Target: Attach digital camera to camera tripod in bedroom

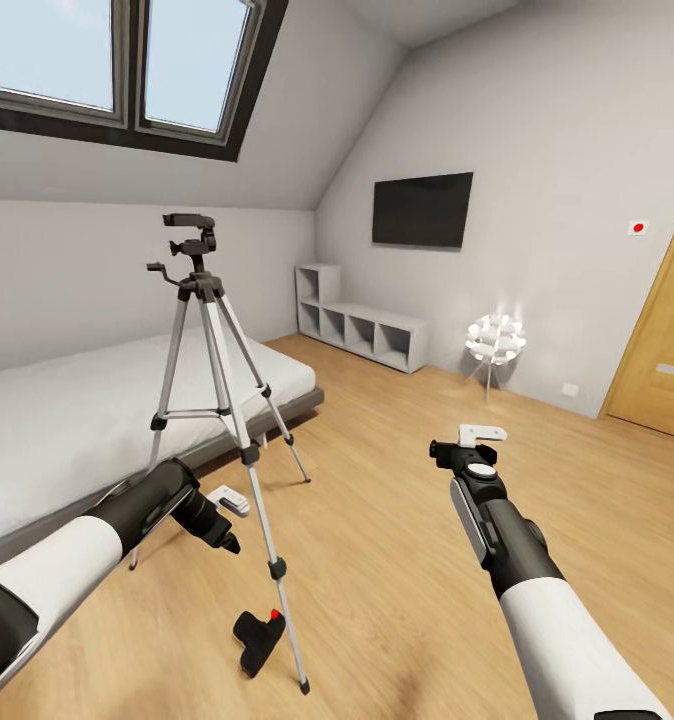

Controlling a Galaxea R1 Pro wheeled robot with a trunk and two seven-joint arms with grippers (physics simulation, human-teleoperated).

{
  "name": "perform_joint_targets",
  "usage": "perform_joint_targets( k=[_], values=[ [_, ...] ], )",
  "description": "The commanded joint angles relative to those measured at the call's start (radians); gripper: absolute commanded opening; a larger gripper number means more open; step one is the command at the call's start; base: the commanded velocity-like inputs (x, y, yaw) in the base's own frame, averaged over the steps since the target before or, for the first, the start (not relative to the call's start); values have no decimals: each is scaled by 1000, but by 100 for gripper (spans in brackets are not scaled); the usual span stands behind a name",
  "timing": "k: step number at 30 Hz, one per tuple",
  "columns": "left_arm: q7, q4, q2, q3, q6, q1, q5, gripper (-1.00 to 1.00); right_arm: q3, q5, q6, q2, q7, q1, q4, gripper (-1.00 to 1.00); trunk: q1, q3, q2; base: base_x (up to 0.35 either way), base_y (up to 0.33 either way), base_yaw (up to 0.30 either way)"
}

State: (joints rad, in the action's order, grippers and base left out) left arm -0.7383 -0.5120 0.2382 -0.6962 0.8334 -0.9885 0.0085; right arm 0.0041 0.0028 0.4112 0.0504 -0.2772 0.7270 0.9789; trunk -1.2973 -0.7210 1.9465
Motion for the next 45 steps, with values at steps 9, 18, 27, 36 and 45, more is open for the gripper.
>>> perform_joint_targets(
  k=[9, 18, 27, 36, 45],
  values=[
    [-2, -2, 0, -5, 4, -1, 1, 100, 0, 0, 6, 0, -4, 1, 1, 100, 0, -1, 1, 0, 1, 0],
    [-1, -1, 0, -3, 5, -1, 1, 100, 0, 0, 6, 0, -4, 0, 1, 100, 0, -1, 1, 0, 0, 0],
    [-1, 33, -12, -3, 6, -1, 1, 100, 0, 0, 6, 0, -4, 0, 1, 100, -11, -11, 22, 0, 0, 0],
    [-1, 66, -22, -3, 6, -1, 1, 100, 0, 0, 6, -1, -4, 0, 1, 100, -46, -39, 85, 0, 0, 0],
    [-1, 70, -22, -3, 6, -1, 1, 100, 0, 0, 5, 0, -4, 0, 3, 100, -80, -67, 148, 0, 0, 0]
  ],
)
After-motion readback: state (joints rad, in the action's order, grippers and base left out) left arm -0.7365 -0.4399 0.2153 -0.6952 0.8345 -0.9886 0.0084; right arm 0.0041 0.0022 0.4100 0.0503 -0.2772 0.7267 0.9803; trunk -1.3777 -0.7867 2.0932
